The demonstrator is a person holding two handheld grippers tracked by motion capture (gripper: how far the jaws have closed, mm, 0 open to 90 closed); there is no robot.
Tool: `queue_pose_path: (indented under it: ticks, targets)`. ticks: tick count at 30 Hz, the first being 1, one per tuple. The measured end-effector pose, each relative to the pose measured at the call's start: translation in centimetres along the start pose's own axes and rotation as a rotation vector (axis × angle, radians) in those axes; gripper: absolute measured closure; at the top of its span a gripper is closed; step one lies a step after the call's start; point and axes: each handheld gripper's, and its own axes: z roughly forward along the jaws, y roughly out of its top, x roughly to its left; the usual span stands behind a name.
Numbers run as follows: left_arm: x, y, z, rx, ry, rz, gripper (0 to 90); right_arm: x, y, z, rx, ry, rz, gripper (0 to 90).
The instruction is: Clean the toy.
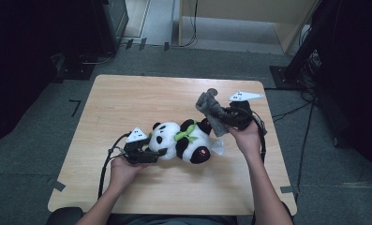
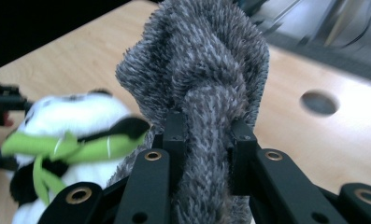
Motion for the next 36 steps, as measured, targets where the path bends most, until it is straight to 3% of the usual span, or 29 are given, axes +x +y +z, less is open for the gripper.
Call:
queue_pose_path:
  ticks: [5,8,15,26,31,32,36]
  targets:
    - [0.0,0.0,0.0,0.001,0.000,-0.005,24.2,0.2,-1.0,1.4,0.034,0.053,0.021,71.3]
    - [0.0,0.0,0.1,-0.001,0.000,-0.002,24.2,0.4,-1.4,1.7,0.018,0.050,0.018,73.0]
    - [0.0,0.0,0.1,-0.002,0.001,0.005,24.2,-0.8,-2.4,1.2,0.034,0.067,0.097,74.5]
    - [0.0,0.0,0.1,-0.007,-0.002,-0.001,23.9,-2.2,-3.7,0.9,0.050,0.047,0.141,76.3]
    - [0.0,-0.1,0.1,-0.008,-0.002,0.005,23.7,-3.1,-4.1,0.7,0.078,0.001,0.158,76.3]
    - [0.0,-0.1,0.1,-0.008,-0.002,0.008,23.7,-3.5,-4.3,0.6,0.091,-0.028,0.161,76.1]
    - [0.0,-0.2,0.1,-0.011,-0.002,0.009,23.5,-3.8,-4.2,0.0,0.064,-0.040,0.176,76.1]
